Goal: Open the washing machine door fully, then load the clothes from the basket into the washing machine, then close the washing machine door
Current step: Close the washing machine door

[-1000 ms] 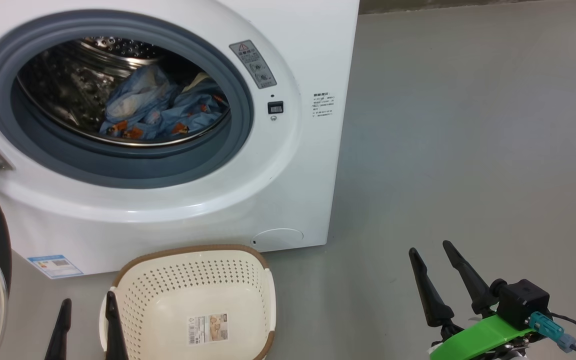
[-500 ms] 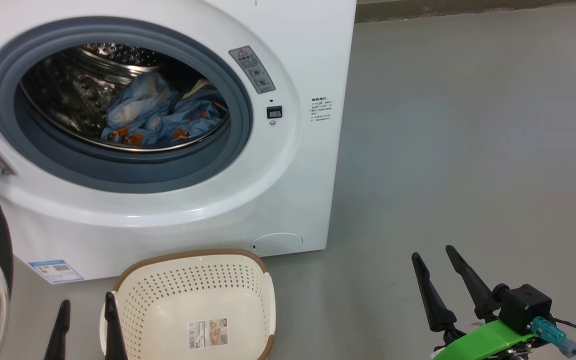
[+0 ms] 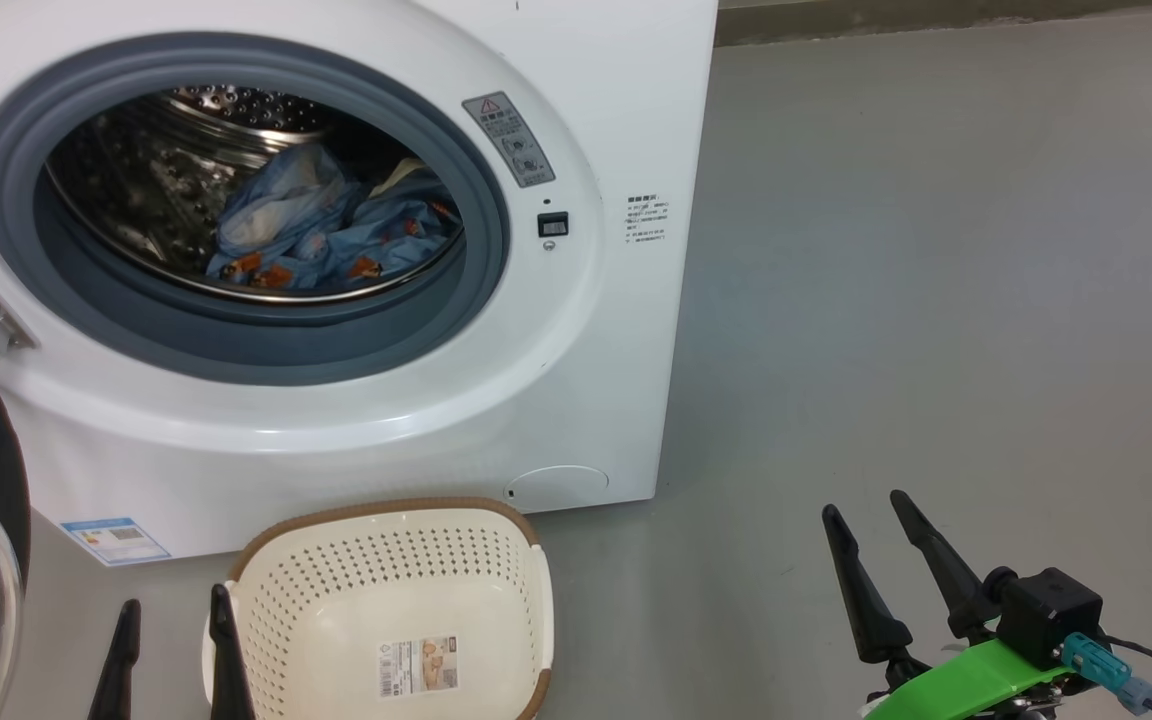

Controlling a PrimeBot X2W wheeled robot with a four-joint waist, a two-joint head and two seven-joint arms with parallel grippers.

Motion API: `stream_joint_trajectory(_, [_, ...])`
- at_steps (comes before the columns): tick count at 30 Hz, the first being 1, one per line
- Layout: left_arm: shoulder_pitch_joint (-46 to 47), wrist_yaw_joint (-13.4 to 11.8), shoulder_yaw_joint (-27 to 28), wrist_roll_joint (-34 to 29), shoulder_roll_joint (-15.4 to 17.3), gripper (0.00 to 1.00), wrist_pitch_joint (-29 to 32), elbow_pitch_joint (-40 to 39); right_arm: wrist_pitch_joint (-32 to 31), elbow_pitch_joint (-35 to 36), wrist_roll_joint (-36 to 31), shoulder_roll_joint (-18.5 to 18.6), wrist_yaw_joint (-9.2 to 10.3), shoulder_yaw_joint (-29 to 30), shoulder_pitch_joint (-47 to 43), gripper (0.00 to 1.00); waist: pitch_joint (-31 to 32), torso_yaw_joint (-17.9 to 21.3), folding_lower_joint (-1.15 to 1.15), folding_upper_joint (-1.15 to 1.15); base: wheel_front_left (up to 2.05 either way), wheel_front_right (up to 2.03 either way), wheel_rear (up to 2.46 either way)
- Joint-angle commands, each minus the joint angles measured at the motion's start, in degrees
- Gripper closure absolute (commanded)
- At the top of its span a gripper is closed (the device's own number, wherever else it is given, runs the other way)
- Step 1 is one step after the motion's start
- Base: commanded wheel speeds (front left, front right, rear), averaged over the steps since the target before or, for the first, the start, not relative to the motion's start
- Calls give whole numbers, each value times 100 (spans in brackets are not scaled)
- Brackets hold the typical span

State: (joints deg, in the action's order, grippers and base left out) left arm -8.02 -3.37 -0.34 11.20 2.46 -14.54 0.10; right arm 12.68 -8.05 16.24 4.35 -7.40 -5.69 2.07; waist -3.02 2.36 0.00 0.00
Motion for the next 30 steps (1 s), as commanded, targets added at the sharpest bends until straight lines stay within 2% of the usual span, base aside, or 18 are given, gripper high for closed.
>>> stream_joint_trajectory(1, [70,-48,179,-17,42,0,-46,-125,-4,165,-41,14,-9,-136,37,0,-2,-1,0,0,0,0,0])
stream_joint_trajectory(10, [100,-98,189,-61,42,0,-46,-177,5,184,-13,20,-9,-116,52,0,-67,2,0,0,-62,62,0])
stream_joint_trajectory(23, [216,-149,286,-39,42,0,-46,-328,41,152,-7,25,-9,-65,74,0,-50,-6,0,0,-177,177,0])
stream_joint_trajectory(30, [220,-169,216,32,42,0,-46,-418,57,172,-55,22,-9,-58,89,0,-77,-25,0,0,-96,96,0])
